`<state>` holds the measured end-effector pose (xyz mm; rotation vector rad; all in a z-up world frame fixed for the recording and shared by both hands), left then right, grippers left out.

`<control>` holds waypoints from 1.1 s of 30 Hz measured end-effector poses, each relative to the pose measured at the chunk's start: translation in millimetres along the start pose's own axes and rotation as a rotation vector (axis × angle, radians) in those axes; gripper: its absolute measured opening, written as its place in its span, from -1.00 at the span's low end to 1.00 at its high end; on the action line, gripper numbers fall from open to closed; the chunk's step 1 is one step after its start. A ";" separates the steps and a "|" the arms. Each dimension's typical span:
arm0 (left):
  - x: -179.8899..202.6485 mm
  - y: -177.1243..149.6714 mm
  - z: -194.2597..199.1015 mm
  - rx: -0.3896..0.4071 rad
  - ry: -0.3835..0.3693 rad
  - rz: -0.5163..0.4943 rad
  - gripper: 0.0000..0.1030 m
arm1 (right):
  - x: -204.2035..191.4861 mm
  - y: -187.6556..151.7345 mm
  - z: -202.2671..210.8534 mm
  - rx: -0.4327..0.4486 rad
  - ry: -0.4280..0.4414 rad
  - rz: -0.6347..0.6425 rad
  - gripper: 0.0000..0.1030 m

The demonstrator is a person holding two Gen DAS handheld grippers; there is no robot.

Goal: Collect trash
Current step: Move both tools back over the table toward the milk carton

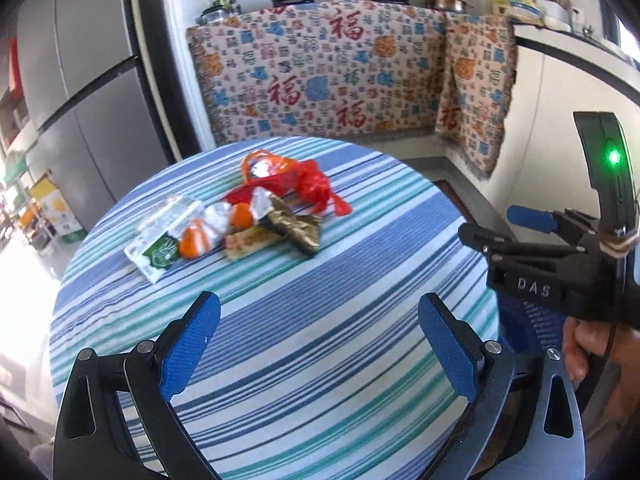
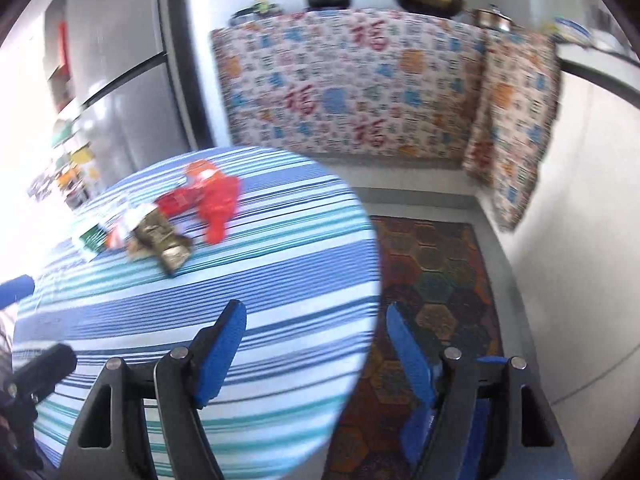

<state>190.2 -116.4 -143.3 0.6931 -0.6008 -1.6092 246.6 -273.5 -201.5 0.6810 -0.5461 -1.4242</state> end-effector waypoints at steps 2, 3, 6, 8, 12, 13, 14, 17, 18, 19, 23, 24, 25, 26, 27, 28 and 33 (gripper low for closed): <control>-18.9 -4.5 -4.3 -0.007 0.019 0.026 0.94 | -23.4 -2.7 -8.7 -0.020 0.019 0.033 0.44; -27.7 -6.6 -8.2 -0.013 0.027 0.039 0.94 | -33.8 -5.4 -11.8 -0.031 0.027 0.047 0.44; -48.9 -16.8 -20.2 -0.039 0.044 0.068 0.94 | -59.0 -12.8 -22.9 -0.066 0.043 0.084 0.44; -60.4 -25.1 -30.1 -0.062 0.052 0.078 0.94 | -70.6 -15.0 -29.3 -0.081 0.041 0.103 0.44; -82.2 -40.7 -55.7 -0.130 0.042 0.083 0.94 | -82.1 -18.8 -40.9 -0.113 0.030 0.121 0.44; -87.7 -45.3 -59.9 -0.143 0.047 0.084 0.94 | -82.0 -19.4 -42.0 -0.117 0.028 0.124 0.44; -93.1 -48.9 -64.4 -0.155 0.047 0.082 0.94 | -83.6 -19.6 -43.6 -0.120 0.025 0.127 0.44; -106.7 -56.0 -74.2 -0.177 0.046 0.066 0.94 | -86.7 -19.2 -47.7 -0.129 0.023 0.135 0.44; -111.5 -56.7 -77.3 -0.184 0.046 0.064 0.94 | -87.5 -19.7 -49.2 -0.134 0.023 0.136 0.44; -116.7 -57.7 -80.4 -0.192 0.043 0.070 0.94 | -88.2 -19.5 -51.6 -0.140 0.021 0.138 0.44; -135.7 -62.7 -93.5 -0.228 0.012 0.127 0.96 | -90.8 -21.8 -57.1 -0.157 0.018 0.141 0.45; -140.9 -64.6 -93.7 -0.216 0.009 0.136 0.97 | -91.7 -22.6 -57.8 -0.161 0.018 0.141 0.44; -143.3 -64.7 -94.9 -0.215 0.024 0.137 0.99 | -91.9 -22.9 -58.8 -0.164 0.020 0.141 0.44; -146.8 -65.5 -95.4 -0.212 0.026 0.142 0.99 | -92.8 -23.2 -60.0 -0.167 0.020 0.144 0.44; -149.3 -65.6 -95.7 -0.210 0.029 0.143 0.99 | -93.8 -23.2 -60.8 -0.168 0.022 0.145 0.45; -150.9 -64.9 -96.9 -0.207 0.028 0.144 0.99 | -94.2 -22.5 -61.7 -0.167 0.025 0.144 0.44; -157.6 -59.2 -103.4 -0.203 0.013 0.135 0.99 | -94.8 -20.3 -66.4 -0.168 0.038 0.132 0.48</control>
Point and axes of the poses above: each gripper's, at about its wrist camera, not at the fingertips, and z roughly against the way its jaws point, x to its right, y to its top, the point moved 3 cm from there along -z, roughly the way its jaws point, and after that the axes turned 1 degree about -z, right-handed, at the moved point
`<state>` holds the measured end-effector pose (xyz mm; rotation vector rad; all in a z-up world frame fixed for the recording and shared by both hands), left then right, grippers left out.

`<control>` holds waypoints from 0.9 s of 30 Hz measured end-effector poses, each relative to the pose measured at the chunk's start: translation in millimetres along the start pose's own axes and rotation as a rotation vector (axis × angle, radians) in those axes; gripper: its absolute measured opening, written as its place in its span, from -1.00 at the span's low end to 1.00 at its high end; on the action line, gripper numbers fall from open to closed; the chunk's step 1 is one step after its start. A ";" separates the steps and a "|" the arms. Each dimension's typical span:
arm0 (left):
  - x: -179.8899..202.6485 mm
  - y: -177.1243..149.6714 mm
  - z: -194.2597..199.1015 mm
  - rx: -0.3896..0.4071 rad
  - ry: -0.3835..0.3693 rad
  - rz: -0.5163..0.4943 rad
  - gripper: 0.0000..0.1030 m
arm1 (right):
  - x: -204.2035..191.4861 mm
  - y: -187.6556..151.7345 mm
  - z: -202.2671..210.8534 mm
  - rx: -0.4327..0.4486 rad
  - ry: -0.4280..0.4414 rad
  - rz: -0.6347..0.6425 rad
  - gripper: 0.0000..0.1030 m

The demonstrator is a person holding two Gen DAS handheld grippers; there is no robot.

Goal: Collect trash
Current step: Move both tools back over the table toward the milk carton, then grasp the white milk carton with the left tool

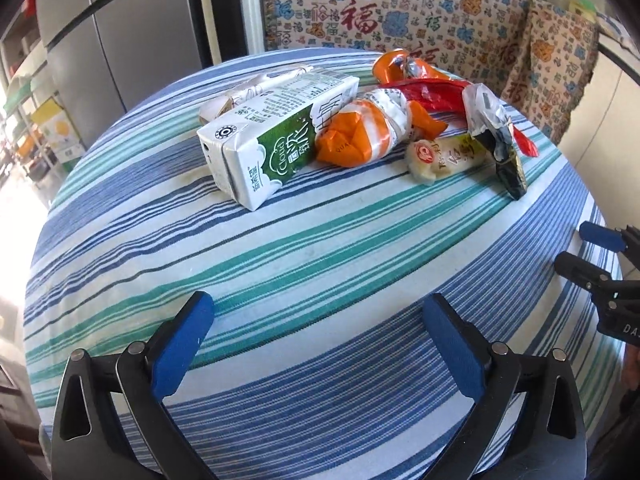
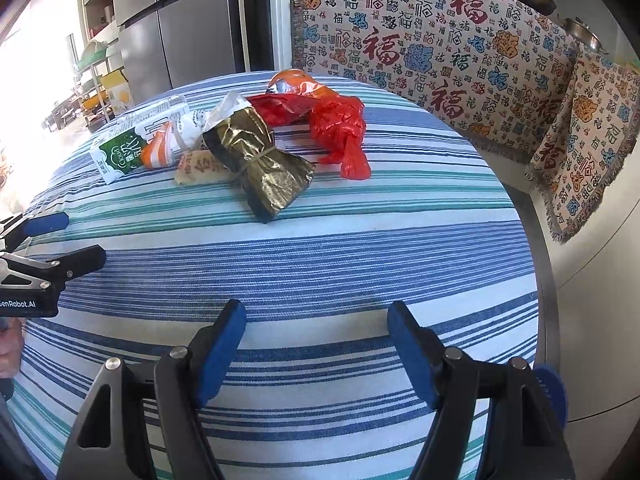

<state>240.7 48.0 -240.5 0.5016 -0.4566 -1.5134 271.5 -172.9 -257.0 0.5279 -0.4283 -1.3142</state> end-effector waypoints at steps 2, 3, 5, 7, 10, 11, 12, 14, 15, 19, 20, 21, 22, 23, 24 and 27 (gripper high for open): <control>-4.7 4.5 -3.2 0.000 0.000 -0.002 0.99 | 0.3 0.1 -0.7 0.002 -0.001 -0.001 0.51; -8.6 7.5 -5.0 -0.001 0.001 -0.004 0.99 | 0.4 -0.2 -0.7 0.005 -0.001 -0.001 0.52; -20.2 15.2 -10.0 -0.004 0.012 0.003 0.99 | 0.9 -0.7 -0.8 0.010 0.000 0.000 0.52; -33.4 23.2 -14.5 -0.003 0.027 0.020 0.98 | 0.9 -1.1 -0.8 0.016 0.002 0.003 0.53; -49.1 34.1 -16.3 0.020 0.000 0.037 0.92 | 0.9 -1.8 -0.8 0.023 0.004 0.006 0.53; -50.5 38.1 -15.7 0.031 -0.019 0.035 0.85 | 0.9 -1.6 -1.0 0.026 0.004 0.006 0.54; -51.3 41.9 -14.8 0.043 -0.041 0.028 0.82 | 0.9 -1.3 -1.4 0.029 0.003 0.005 0.55; -49.0 50.0 -13.5 0.070 -0.068 0.005 0.76 | 1.1 -0.3 -2.0 0.033 0.001 0.003 0.55; -46.6 53.6 -12.7 0.085 -0.077 -0.015 0.73 | 0.9 0.3 -2.4 0.033 0.001 0.002 0.55; -32.3 64.7 -11.2 0.114 -0.096 -0.095 0.38 | 1.3 0.1 -2.5 0.033 0.001 0.002 0.56; -30.1 65.4 -9.7 0.114 -0.097 -0.104 0.23 | 1.2 0.5 -2.8 0.034 0.001 0.002 0.56; -31.0 65.3 -8.1 0.115 -0.103 -0.109 0.12 | 1.0 0.8 -3.0 0.034 0.002 0.002 0.56; -31.6 66.2 -7.7 0.111 -0.112 -0.106 -0.21 | 1.1 0.1 -2.7 0.033 0.001 0.002 0.56; -32.2 66.0 -7.3 0.103 -0.121 -0.099 -0.21 | 1.0 0.3 -2.9 0.033 0.001 0.003 0.56; -33.2 65.4 -5.6 0.098 -0.127 -0.088 -0.21 | 1.0 0.3 -2.9 0.033 0.001 0.003 0.56; -31.8 57.9 5.8 0.083 -0.162 -0.047 -0.22 | 1.2 -0.4 -2.6 0.034 0.001 0.003 0.56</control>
Point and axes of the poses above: each gripper's, at about its wrist camera, not at the fingertips, and z roughly against the way its jaws point, x to its right, y to its top, the point moved 3 cm from there along -z, roughly the way its jaws point, and after that the axes turned 1 degree about -z, right-handed, at the moved point
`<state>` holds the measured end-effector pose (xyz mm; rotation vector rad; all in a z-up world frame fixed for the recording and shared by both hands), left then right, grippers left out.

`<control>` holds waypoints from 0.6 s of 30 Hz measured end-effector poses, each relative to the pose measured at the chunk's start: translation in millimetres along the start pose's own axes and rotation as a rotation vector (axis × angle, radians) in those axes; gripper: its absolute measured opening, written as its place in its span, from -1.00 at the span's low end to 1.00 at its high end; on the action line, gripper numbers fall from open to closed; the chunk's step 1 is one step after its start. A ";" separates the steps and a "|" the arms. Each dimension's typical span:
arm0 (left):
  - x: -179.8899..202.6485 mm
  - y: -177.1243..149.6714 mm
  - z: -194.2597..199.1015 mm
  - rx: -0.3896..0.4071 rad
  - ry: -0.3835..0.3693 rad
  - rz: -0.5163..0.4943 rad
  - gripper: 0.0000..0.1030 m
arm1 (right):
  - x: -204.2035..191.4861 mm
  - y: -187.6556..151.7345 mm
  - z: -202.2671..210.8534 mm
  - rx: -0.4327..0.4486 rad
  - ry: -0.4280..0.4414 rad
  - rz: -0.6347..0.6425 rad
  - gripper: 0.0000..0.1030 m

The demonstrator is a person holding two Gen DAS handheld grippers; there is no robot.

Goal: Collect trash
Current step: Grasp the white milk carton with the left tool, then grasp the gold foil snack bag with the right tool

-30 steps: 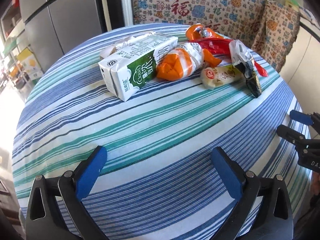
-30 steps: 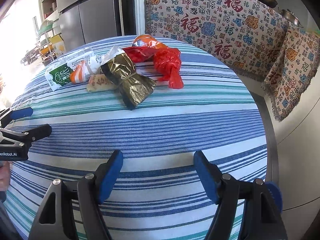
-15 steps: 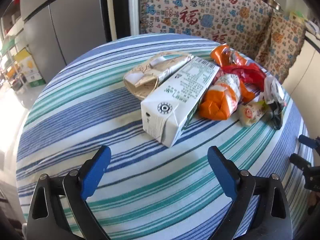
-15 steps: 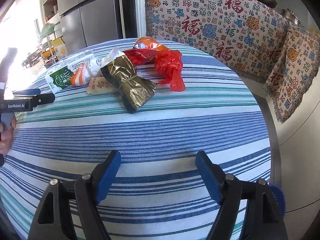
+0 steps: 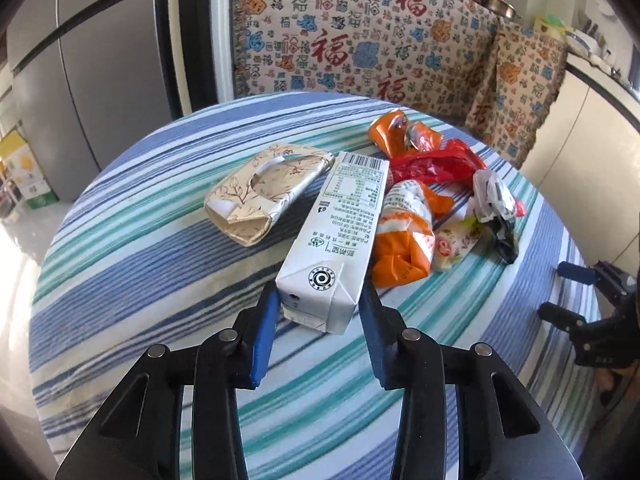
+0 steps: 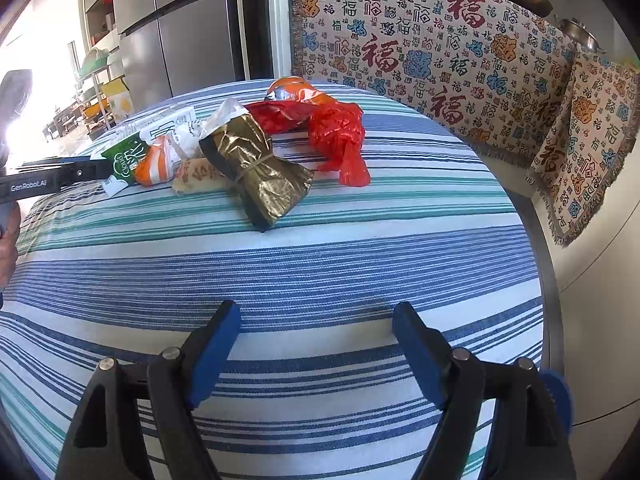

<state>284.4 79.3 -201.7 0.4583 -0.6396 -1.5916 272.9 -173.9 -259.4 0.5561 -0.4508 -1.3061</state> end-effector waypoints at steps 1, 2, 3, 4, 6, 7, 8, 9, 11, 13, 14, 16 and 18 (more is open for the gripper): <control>1.0 -7.4 9.0 -0.001 -0.022 0.018 -0.22 | -0.1 0.1 -0.2 0.000 0.000 0.000 0.56; 2.6 -11.1 16.3 -0.005 -0.047 0.039 -0.22 | -0.2 0.3 -0.4 0.000 0.001 -0.001 0.56; 4.1 -15.5 24.5 -0.010 -0.077 0.064 -0.22 | -0.5 0.3 -0.5 0.000 0.000 0.000 0.56; 4.2 -20.1 32.1 -0.019 -0.110 0.095 -0.22 | -0.2 -0.2 -0.1 0.001 0.000 0.000 0.56; 0.3 -29.8 43.7 -0.042 -0.179 0.173 -0.22 | -0.4 0.3 -0.6 0.001 0.000 0.000 0.56; -3.3 -35.3 46.3 -0.057 -0.209 0.215 -0.22 | -0.1 -0.4 -0.2 0.001 0.000 0.000 0.56; -7.6 -40.0 47.1 -0.073 -0.234 0.254 -0.22 | -0.1 -0.2 -0.3 0.002 -0.001 0.000 0.56; -12.7 -45.0 46.7 -0.090 -0.253 0.291 -0.21 | -0.2 0.0 -0.5 0.002 -0.001 -0.001 0.56; -21.1 -54.1 44.2 -0.111 -0.254 0.337 -0.21 | -0.1 -0.5 -0.3 0.002 0.000 -0.001 0.56; -28.4 -61.8 39.6 -0.117 -0.212 0.359 -0.20 | 0.1 -1.1 0.0 0.002 0.000 0.000 0.56; -32.4 -64.7 38.5 -0.118 -0.212 0.378 -0.19 | 0.0 -0.9 -0.2 0.002 0.000 -0.001 0.56; -39.5 -66.1 38.9 -0.110 -0.213 0.413 -0.10 | -0.6 -0.8 -0.1 0.003 0.000 -0.001 0.56; -44.8 -65.9 41.2 -0.094 -0.160 0.411 0.09 | -1.0 -0.1 -0.7 0.003 0.000 -0.001 0.56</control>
Point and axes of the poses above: each gripper's, at about its wrist camera, not at the fingertips, and z roughly against the way its jaws point, x to its right, y to its top, the point moved 3 cm from there along -z, roughly the way its jaws point, and after that the axes turned 1 degree about -z, right-handed, at the moved point
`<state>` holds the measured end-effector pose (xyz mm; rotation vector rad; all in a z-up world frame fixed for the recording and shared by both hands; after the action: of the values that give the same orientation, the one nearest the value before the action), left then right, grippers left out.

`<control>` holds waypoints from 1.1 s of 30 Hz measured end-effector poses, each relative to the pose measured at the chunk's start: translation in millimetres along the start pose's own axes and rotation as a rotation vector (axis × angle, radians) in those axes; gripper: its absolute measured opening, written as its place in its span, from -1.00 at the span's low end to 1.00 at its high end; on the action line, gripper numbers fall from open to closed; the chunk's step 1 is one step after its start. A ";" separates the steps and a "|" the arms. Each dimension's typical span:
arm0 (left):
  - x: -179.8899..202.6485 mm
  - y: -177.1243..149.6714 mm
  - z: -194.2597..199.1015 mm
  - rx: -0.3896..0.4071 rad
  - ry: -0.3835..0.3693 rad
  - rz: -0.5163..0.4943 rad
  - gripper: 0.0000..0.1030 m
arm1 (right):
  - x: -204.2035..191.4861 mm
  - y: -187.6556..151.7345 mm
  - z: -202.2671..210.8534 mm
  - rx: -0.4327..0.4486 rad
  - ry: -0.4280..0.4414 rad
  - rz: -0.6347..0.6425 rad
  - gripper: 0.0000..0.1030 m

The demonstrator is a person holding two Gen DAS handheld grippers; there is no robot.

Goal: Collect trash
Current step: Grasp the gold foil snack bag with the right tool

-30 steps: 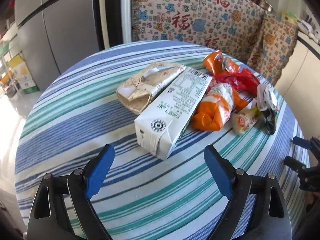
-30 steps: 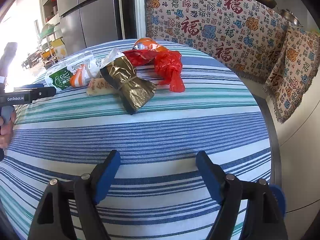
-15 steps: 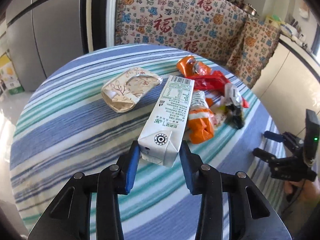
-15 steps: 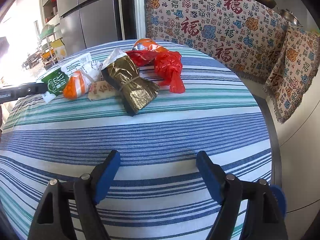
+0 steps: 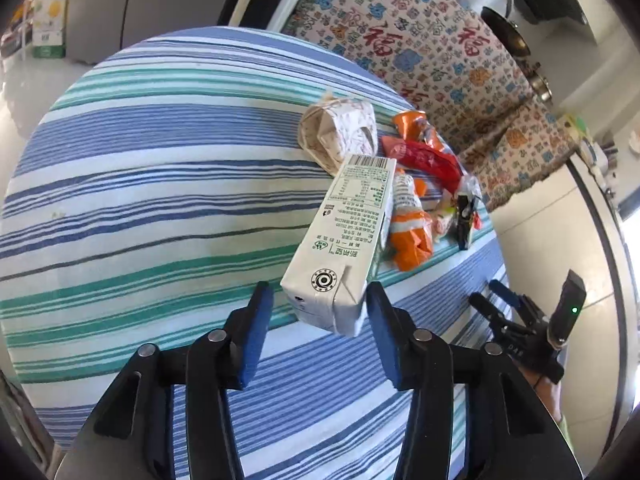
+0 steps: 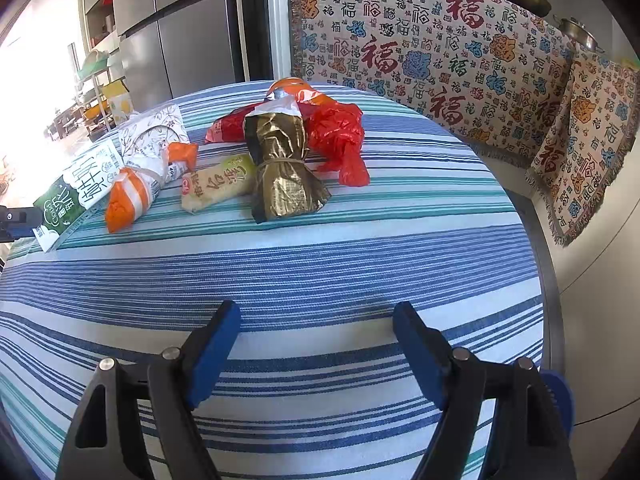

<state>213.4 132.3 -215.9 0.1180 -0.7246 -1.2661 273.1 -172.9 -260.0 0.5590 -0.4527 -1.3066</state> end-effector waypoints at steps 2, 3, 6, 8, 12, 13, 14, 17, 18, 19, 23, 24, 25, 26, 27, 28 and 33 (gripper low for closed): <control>-4.2 2.6 3.5 0.027 0.060 -0.017 0.23 | 0.0 -0.5 0.2 0.000 0.000 0.000 0.56; -5.0 4.1 3.8 0.034 0.090 -0.030 0.23 | 0.2 -1.0 0.5 0.000 0.000 0.000 0.56; -3.8 7.5 6.5 0.071 0.159 -0.092 0.46 | -0.1 -0.6 0.1 0.000 0.000 0.000 0.56; 6.1 8.0 7.0 0.088 0.166 -0.156 0.69 | -0.1 -0.6 0.1 0.000 0.000 0.000 0.56; 33.5 4.4 -5.5 0.086 0.158 -0.343 0.88 | 0.4 0.5 0.0 -0.003 0.003 -0.001 0.56; 38.0 3.3 -9.5 0.084 0.178 -0.380 0.87 | 1.7 1.2 0.4 -0.002 -0.001 -0.003 0.56; 41.8 2.0 -14.3 0.088 0.203 -0.413 0.87 | 3.5 2.4 0.3 -0.001 -0.004 -0.010 0.56; 45.4 -2.0 -26.0 0.092 0.259 -0.472 0.71 | 6.5 7.9 -1.6 0.003 0.006 -0.014 0.56; 45.8 -3.7 -29.3 0.086 0.262 -0.478 0.65 | 6.4 10.6 -2.6 0.012 0.003 -0.004 0.56; 45.1 -4.9 -30.5 0.082 0.259 -0.477 0.55 | 4.6 15.6 -4.0 0.021 0.007 0.011 0.56; 42.2 -9.2 -33.1 0.077 0.239 -0.426 0.30 | -13.3 39.7 -12.1 0.061 0.084 0.079 0.56; 41.8 -10.4 -33.7 0.072 0.231 -0.413 0.25 | -18.5 44.2 -15.9 0.057 0.085 0.102 0.56; 41.7 -11.9 -34.3 0.067 0.225 -0.405 0.17 | -23.1 50.0 -21.3 0.050 0.077 0.121 0.56; 41.8 -13.3 -34.2 0.068 0.223 -0.399 0.15 | -24.9 55.2 -25.6 0.052 0.072 0.123 0.56; 42.1 -14.6 -34.1 0.068 0.221 -0.396 0.15 | -24.6 59.3 -30.0 0.053 0.076 0.112 0.56; 42.7 -15.7 -34.7 0.065 0.217 -0.394 0.15 | -23.2 63.2 -35.3 0.047 0.084 0.093 0.56; 43.1 -18.3 -34.5 0.066 0.207 -0.379 0.21 | -16.0 60.7 -36.4 -0.017 0.139 0.057 -0.17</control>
<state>222.4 77.3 -232.6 0.4508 -0.5802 -1.5626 338.4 -142.6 -251.0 0.6139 -0.3400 -1.2079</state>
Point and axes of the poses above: each gripper's, at about its wrist camera, not at the fingertips, and z roughly against the way its jaws point, x to its right, y to its top, the point moved 3 cm from there along -z, roughly the way its jaws point, and after that the axes turned 1 degree about -z, right-handed, at the moved point
